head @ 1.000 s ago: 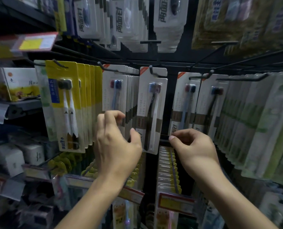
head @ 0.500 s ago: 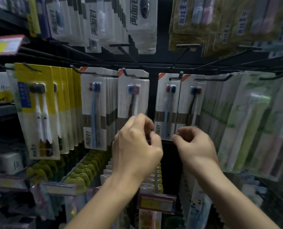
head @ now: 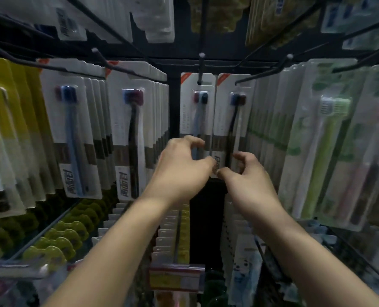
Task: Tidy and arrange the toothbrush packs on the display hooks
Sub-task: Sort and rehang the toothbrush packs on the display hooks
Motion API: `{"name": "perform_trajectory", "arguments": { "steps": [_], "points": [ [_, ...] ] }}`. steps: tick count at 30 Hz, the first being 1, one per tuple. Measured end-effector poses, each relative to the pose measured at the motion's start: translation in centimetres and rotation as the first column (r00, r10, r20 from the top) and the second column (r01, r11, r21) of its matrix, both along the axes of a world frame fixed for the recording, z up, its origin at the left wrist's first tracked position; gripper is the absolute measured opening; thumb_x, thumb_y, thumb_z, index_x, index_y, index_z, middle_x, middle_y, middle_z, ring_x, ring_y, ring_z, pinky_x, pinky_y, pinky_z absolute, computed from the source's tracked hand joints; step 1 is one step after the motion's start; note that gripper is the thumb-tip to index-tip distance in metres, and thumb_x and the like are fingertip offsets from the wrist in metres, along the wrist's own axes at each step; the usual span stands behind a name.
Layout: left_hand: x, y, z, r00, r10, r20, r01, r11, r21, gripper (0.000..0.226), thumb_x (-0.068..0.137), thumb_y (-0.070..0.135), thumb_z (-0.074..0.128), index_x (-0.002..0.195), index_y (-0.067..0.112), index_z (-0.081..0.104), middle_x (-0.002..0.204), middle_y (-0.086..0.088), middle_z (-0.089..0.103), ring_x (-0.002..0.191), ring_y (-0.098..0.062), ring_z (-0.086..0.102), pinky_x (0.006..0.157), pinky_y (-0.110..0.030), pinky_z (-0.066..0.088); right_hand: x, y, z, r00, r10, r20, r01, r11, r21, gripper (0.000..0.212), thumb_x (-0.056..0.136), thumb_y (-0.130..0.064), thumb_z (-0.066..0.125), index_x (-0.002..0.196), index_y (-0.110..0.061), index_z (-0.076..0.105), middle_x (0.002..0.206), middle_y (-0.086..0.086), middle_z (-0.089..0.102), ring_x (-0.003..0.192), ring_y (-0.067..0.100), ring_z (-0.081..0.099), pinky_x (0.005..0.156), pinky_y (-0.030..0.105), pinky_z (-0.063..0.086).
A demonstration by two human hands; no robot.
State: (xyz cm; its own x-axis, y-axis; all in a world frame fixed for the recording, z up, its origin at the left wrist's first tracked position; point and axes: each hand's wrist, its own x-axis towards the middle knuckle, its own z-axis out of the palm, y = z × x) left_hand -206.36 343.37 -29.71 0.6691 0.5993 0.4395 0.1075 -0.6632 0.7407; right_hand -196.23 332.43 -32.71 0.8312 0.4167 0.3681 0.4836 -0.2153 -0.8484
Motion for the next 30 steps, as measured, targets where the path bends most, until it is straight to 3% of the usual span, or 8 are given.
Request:
{"name": "perform_trajectory", "arguments": {
  "steps": [3,7,11,14,20,23,26,30],
  "points": [
    [0.7,0.9,0.1,0.998,-0.007,-0.06,0.006,1.0,-0.017,0.052,0.095,0.039,0.071,0.145,0.036,0.057,0.16,0.007,0.041,0.147,-0.016,0.04,0.117,-0.037,0.035,0.8,0.0,-0.2,0.999,0.042,-0.026,-0.043,0.999,-0.006,0.065,0.094,-0.041,0.067,0.153,-0.032,0.04,0.154,-0.006,0.047,0.124,0.013,0.053,0.095,0.031,0.043],
    [1.4,2.4,-0.6,0.991,-0.031,-0.129,0.027,0.999,-0.035,0.05,0.095,0.041,0.071,0.143,0.038,0.057,0.168,0.004,0.032,0.154,-0.019,0.031,0.124,-0.051,0.03,1.3,0.7,-0.1,0.997,0.066,-0.045,-0.066,0.998,-0.007,0.068,0.095,-0.039,0.067,0.155,-0.027,0.038,0.156,-0.002,0.045,0.138,0.019,0.048,0.098,0.028,0.035],
    [2.1,3.1,-1.2,0.987,-0.14,-0.074,0.125,0.977,-0.173,0.046,0.096,0.034,0.071,0.141,0.03,0.061,0.145,0.004,0.056,0.13,-0.013,0.051,0.1,-0.032,0.04,1.1,1.3,0.0,0.995,0.079,-0.066,-0.08,0.997,-0.009,0.071,0.095,-0.041,0.068,0.156,-0.025,0.038,0.16,0.0,0.04,0.141,0.02,0.045,0.102,0.03,0.037],
    [2.7,3.1,-1.5,0.986,-0.166,-0.034,0.154,0.964,-0.218,0.041,0.096,0.031,0.07,0.137,0.028,0.064,0.135,0.003,0.06,0.125,-0.014,0.055,0.087,-0.027,0.042,0.8,1.2,0.2,0.994,0.079,-0.07,-0.08,0.997,-0.006,0.063,0.095,-0.043,0.068,0.15,-0.026,0.044,0.157,-0.001,0.038,0.135,0.018,0.046,0.098,0.031,0.038],
    [2.8,3.1,-1.6,0.99,-0.128,0.054,0.138,0.959,-0.249,0.021,0.093,0.03,0.074,0.113,0.034,0.07,0.137,-0.001,0.056,0.123,-0.016,0.056,0.081,-0.024,0.041,0.7,1.0,0.1,0.992,0.104,-0.067,-0.101,0.994,0.047,0.032,0.095,-0.036,0.069,0.125,-0.034,0.058,0.138,-0.005,0.038,0.091,-0.002,0.047,0.069,0.018,0.038],
    [2.4,2.7,-1.5,0.982,-0.135,0.133,0.16,0.967,-0.198,0.017,0.097,0.022,0.072,0.111,0.03,0.071,0.114,0.008,0.065,0.107,-0.005,0.06,0.081,-0.024,0.044,0.6,1.0,0.1,0.998,0.069,-0.015,-0.067,0.995,0.078,0.028,0.092,-0.033,0.07,0.118,-0.037,0.06,0.134,-0.005,0.048,0.099,0.001,0.054,0.07,0.02,0.041],
    [2.3,2.2,-1.3,0.974,-0.091,0.206,0.122,0.982,-0.142,0.013,0.096,0.021,0.073,0.102,0.032,0.069,0.099,0.009,0.065,0.096,-0.009,0.063,0.084,-0.03,0.05,0.2,1.1,0.3,0.999,0.004,0.038,-0.008,0.993,0.116,0.029,0.091,-0.03,0.07,0.117,-0.035,0.059,0.123,-0.009,0.061,0.108,0.011,0.061,0.081,0.028,0.048],
    [2.0,1.2,-1.1,0.944,-0.06,0.325,0.093,0.992,-0.089,0.015,0.096,0.017,0.072,0.097,0.028,0.062,0.091,0.009,0.062,0.076,0.002,0.056,0.071,-0.026,0.05,-0.6,0.9,0.7,0.993,-0.083,0.079,0.066,0.979,0.195,0.033,0.092,-0.025,0.069,0.118,-0.029,0.049,0.099,-0.013,0.06,0.09,0.005,0.061,0.068,0.021,0.044]
  ]
}}
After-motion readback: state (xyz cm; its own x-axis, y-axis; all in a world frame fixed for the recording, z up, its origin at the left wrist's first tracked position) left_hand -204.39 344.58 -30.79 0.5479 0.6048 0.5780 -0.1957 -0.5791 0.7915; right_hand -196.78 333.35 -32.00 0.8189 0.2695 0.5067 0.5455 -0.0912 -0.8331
